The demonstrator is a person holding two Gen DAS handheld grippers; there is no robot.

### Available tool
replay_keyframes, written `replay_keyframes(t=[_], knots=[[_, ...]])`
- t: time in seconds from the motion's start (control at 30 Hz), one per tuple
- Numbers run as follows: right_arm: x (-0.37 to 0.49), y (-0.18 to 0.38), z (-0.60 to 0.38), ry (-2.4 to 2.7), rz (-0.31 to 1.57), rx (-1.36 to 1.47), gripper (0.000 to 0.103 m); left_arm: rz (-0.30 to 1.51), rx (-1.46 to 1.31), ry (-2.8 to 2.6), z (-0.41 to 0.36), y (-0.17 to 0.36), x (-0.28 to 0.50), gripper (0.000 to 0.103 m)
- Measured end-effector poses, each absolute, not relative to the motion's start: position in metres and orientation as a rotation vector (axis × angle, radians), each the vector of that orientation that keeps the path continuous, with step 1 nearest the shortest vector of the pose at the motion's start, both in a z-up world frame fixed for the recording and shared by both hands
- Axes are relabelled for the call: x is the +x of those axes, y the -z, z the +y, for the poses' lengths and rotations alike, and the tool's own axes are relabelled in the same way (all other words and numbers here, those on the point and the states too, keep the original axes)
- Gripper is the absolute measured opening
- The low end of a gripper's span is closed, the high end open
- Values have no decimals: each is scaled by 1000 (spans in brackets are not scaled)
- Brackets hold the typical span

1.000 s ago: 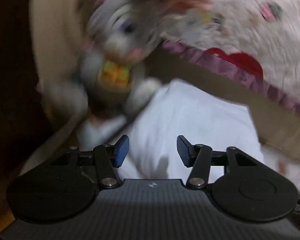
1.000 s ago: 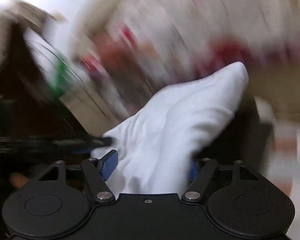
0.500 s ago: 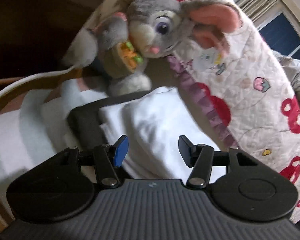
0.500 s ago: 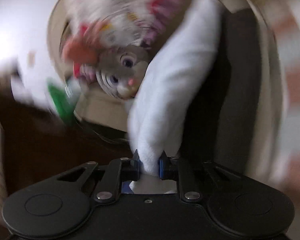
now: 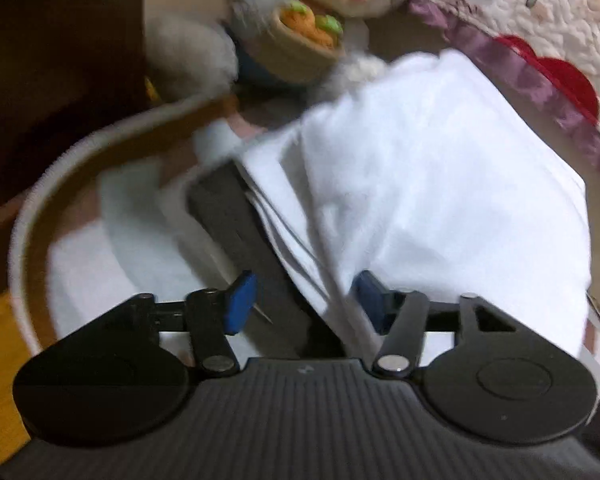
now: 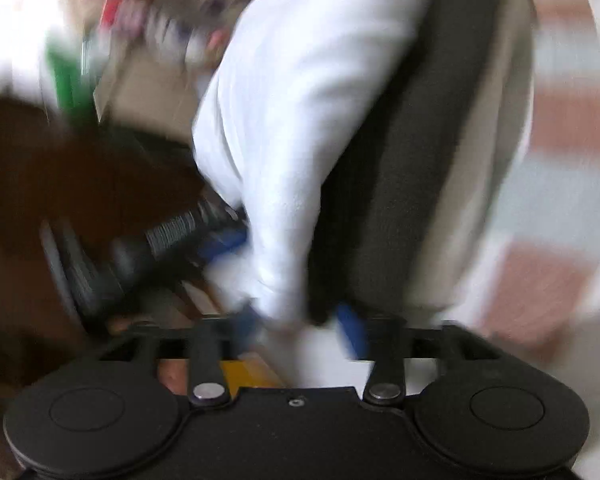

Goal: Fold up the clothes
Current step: 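Lift the folded shirt with both grippers onto the dark garment stack, then open both grippers and smooth the shirt on top of the stack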

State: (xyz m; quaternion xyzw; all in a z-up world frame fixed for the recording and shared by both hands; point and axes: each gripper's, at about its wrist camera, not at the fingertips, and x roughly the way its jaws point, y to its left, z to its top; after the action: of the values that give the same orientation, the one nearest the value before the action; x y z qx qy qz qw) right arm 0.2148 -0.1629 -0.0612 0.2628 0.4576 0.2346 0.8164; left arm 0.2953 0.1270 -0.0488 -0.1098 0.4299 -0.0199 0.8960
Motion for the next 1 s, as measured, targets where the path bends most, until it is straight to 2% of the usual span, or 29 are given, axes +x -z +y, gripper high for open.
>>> replay_keyframes(t=[0.1,0.17,0.27,0.3,0.47,0.53,0.57,0.6,0.63,0.67,0.73,0.83,0.9,0.97,1.0], knots=[[213,34,-187,-518,830,524,66,710,-106,73,106,18,274,38],[223,25,-215,-494,741,623,66,567,-52,116,91,-2,257,38],[248,23,-248,-420,682,701,65,475,-43,323,70,-14,247,42],[258,24,-254,-389,676,705,60,499,-20,372,59,-11,249,42],[294,48,-264,-340,699,775,60,608,103,480,26,29,250,41],[305,63,-265,-278,712,751,68,645,154,511,15,47,248,41],[313,67,-262,-241,722,714,69,643,162,514,15,46,246,41],[325,65,-259,-246,724,655,66,641,171,516,15,46,244,41],[330,58,-257,-282,699,587,40,639,179,519,16,46,242,41],[333,49,-256,-326,656,522,26,643,176,517,19,45,243,41],[330,32,-255,-365,556,459,19,650,171,514,26,42,244,42],[320,20,-251,-302,432,405,18,661,176,494,30,44,249,42],[318,29,-240,-261,451,360,21,669,182,471,30,47,250,42],[320,40,-241,-216,514,363,30,662,171,446,32,45,249,43],[321,45,-243,-192,545,365,40,651,157,433,35,42,248,43]])
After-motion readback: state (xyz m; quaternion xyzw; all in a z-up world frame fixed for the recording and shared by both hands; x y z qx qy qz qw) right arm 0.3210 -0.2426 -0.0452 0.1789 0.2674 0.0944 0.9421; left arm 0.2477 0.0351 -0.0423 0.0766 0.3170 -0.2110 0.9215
